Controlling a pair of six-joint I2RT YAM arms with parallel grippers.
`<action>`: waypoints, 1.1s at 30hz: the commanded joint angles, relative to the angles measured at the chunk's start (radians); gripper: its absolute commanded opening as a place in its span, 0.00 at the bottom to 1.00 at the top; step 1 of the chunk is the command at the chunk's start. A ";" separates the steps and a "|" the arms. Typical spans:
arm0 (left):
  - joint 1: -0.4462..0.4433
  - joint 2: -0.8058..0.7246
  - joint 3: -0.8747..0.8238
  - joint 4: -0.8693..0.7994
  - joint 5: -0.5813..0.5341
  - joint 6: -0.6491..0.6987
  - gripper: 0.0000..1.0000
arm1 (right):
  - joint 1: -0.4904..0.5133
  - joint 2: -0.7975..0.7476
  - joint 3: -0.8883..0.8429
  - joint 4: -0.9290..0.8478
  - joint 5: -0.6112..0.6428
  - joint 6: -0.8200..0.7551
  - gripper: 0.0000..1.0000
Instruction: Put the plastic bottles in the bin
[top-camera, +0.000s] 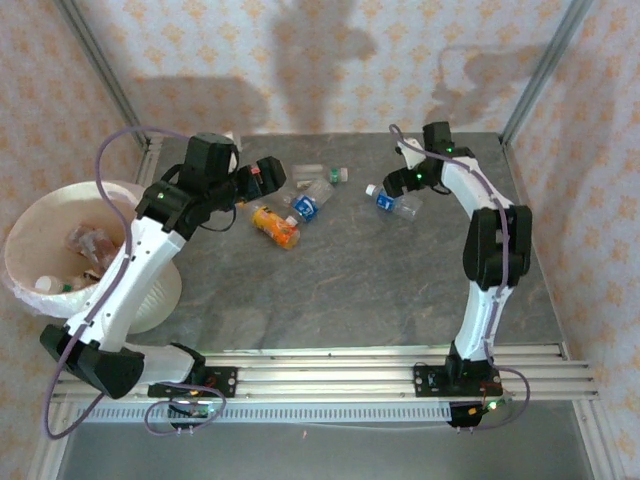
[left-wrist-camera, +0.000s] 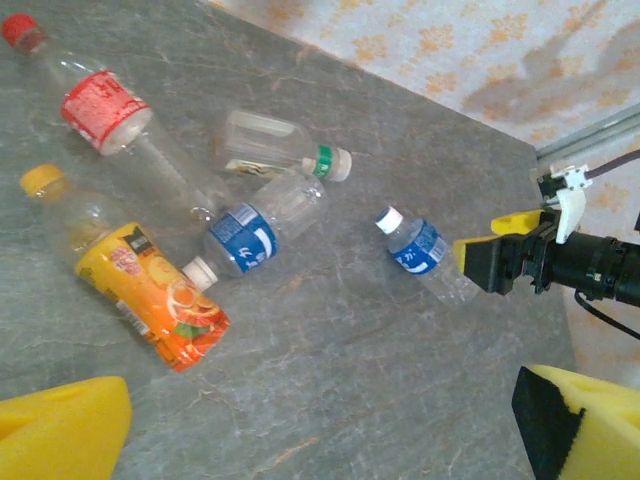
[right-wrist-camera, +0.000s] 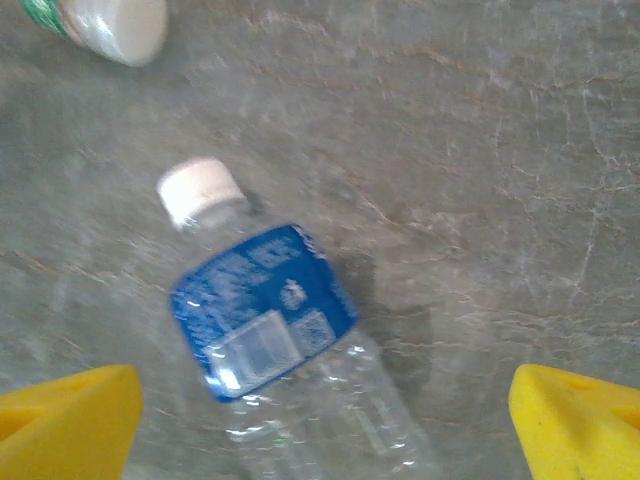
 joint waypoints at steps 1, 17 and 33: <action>-0.004 -0.064 -0.031 -0.030 -0.084 0.010 1.00 | -0.010 0.040 0.047 -0.216 -0.019 -0.215 0.94; -0.004 -0.078 -0.049 -0.050 -0.125 0.013 1.00 | -0.007 0.109 0.024 -0.226 0.095 -0.396 0.84; -0.004 -0.065 -0.058 -0.060 -0.130 0.012 1.00 | 0.013 0.059 -0.150 0.013 0.112 -0.334 0.60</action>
